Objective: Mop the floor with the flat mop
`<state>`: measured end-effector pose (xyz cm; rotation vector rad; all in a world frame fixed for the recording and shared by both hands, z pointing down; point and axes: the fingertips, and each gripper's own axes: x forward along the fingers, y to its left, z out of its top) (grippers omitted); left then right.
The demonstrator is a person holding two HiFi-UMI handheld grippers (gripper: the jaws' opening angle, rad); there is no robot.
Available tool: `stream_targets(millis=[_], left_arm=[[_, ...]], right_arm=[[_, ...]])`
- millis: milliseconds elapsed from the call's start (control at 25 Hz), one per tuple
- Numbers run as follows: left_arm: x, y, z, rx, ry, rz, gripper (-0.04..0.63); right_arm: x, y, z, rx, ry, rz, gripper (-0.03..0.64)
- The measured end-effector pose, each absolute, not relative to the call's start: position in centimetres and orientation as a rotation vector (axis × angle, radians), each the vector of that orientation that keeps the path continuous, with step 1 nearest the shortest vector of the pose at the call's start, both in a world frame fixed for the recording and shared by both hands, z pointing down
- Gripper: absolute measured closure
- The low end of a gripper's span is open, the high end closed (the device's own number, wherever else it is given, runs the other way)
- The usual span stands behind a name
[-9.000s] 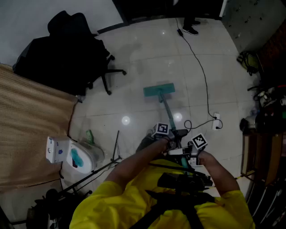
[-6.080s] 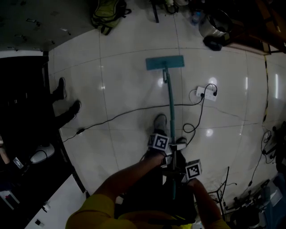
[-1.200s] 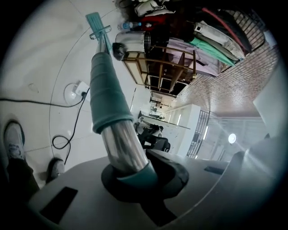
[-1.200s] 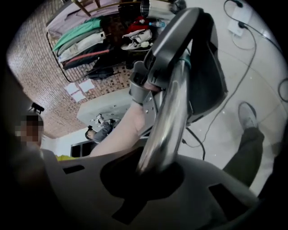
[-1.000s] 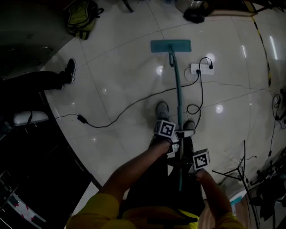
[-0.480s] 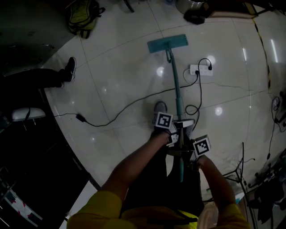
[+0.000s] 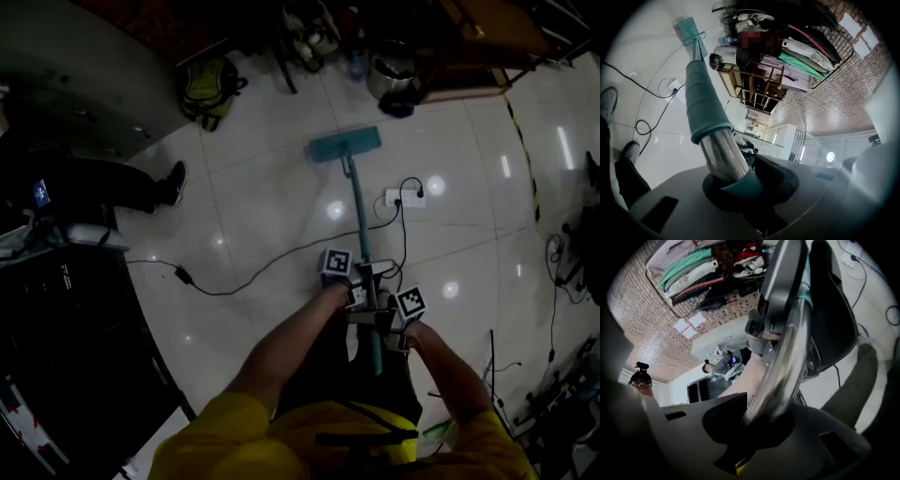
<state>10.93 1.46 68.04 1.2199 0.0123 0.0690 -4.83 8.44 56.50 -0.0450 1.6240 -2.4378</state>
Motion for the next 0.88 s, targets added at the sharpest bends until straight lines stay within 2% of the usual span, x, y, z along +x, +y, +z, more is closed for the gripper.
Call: stream_targets(millis=[360,880], left_arm=[[11.2,4.6,53.8,1.25,-0.058,0.036,0.518],[12.6,5.2,46.8,1.358,-0.114,0.021,0.517]], right_arm=[[-3.6,13.5,42.5,0.05,1.72,-2.505,0.563],[-1.7,15.9,36.2,0.126,1.862,-2.394,0.563]])
